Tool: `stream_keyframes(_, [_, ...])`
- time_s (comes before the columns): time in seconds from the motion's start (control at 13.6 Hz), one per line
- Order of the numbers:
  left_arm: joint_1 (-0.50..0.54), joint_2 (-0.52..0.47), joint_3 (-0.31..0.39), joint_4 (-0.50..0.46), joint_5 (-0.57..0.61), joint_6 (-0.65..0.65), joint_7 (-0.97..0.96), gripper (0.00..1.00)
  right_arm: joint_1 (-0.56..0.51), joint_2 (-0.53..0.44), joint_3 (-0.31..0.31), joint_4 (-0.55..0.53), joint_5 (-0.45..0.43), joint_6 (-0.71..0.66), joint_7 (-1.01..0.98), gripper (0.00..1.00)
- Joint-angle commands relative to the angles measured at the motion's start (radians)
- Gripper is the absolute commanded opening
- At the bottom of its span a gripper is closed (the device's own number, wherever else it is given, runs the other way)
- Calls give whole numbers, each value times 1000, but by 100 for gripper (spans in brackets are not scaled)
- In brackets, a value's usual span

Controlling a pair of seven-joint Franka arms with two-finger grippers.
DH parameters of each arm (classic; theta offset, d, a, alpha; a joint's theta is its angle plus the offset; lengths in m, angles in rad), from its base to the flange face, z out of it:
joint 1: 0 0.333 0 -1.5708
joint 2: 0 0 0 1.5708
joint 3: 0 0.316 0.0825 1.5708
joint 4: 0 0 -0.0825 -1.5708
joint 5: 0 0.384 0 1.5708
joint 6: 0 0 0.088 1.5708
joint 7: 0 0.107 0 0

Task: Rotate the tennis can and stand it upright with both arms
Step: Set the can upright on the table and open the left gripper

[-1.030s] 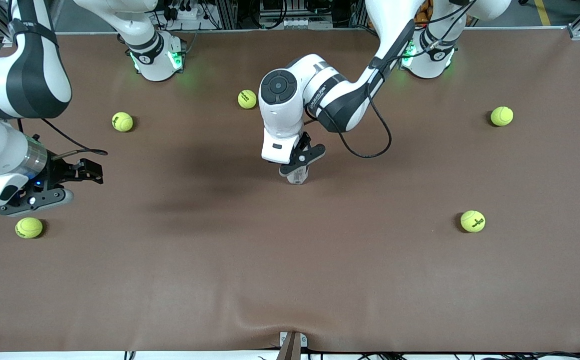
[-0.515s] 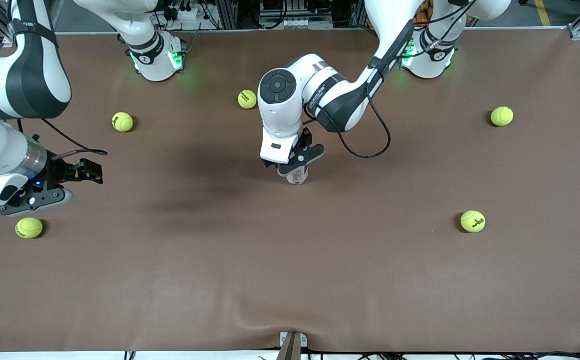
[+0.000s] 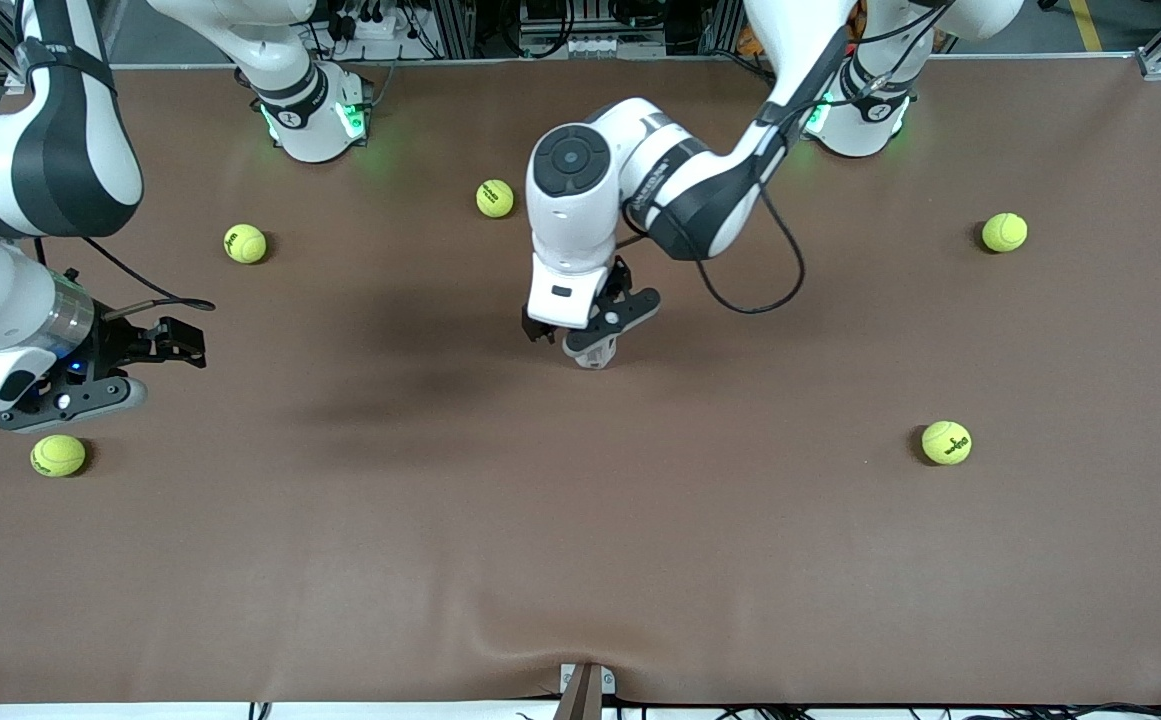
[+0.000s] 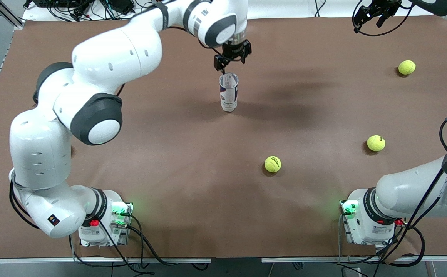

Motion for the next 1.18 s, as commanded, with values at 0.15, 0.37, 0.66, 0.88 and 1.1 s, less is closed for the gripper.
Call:
stream_keyframes(0.15, [29, -71, 6, -7, 3, -122, 7, 100, -19, -32, 12, -21, 16, -9, 5, 100])
stream_keyframes(0.37, [31, -140, 48, -9, 34, -183, 9, 100, -17, -37, 10, -15, 14, -17, 8, 100])
stream_keyframes(0.66, [35, -204, 57, -12, 104, -234, 24, 100, -13, -55, 13, 3, 16, -53, 25, 100])
stream_keyframes(0.88, [35, -252, 104, -12, 95, -277, 152, 100, -16, -100, 13, 3, 16, -96, 74, 100])
stream_keyframes(1.1, [35, -266, 124, -13, 98, -282, 217, 100, -11, -196, 16, 2, 38, -179, 171, 100])
